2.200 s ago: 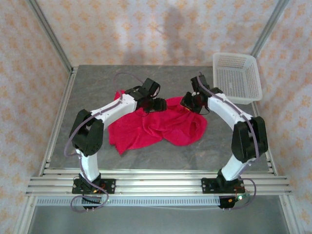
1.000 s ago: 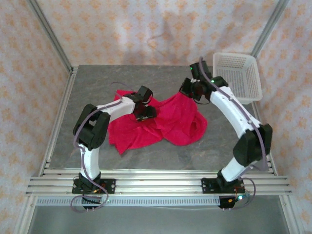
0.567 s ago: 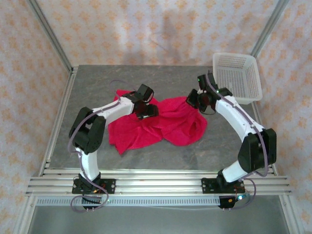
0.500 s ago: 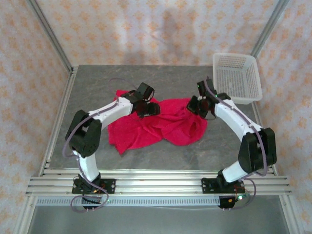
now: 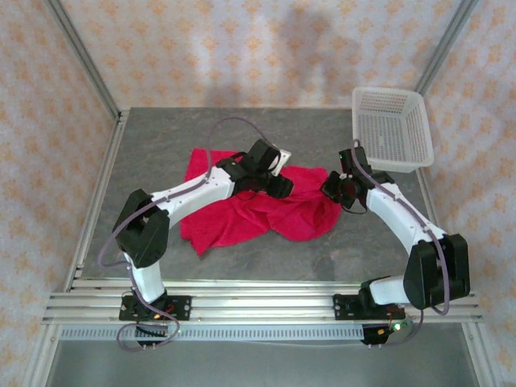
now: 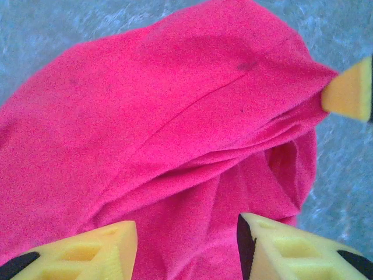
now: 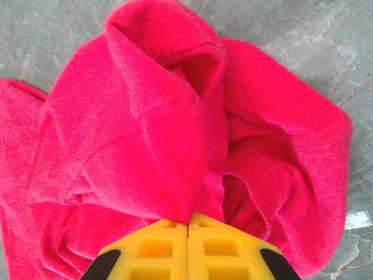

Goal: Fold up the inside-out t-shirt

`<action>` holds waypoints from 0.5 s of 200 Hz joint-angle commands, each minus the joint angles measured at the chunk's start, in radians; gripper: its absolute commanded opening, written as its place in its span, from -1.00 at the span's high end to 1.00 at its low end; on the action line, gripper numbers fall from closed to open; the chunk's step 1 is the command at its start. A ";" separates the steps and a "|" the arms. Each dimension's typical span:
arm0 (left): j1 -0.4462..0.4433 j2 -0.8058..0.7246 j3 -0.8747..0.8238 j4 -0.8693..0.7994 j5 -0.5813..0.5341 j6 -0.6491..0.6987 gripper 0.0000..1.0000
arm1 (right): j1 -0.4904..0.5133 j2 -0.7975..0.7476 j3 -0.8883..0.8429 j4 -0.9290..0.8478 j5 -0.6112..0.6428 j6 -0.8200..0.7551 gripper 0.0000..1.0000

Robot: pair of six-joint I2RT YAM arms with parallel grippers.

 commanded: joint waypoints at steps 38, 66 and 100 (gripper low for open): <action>-0.004 0.106 0.045 0.097 0.039 0.356 -0.07 | -0.014 -0.030 0.057 0.003 -0.028 0.019 1.00; -0.006 0.156 0.066 0.138 0.053 0.353 -0.10 | -0.015 -0.045 0.064 -0.007 -0.028 0.016 1.00; -0.008 0.209 0.107 0.164 0.063 0.342 -0.17 | -0.016 -0.053 0.073 -0.017 -0.037 0.014 1.00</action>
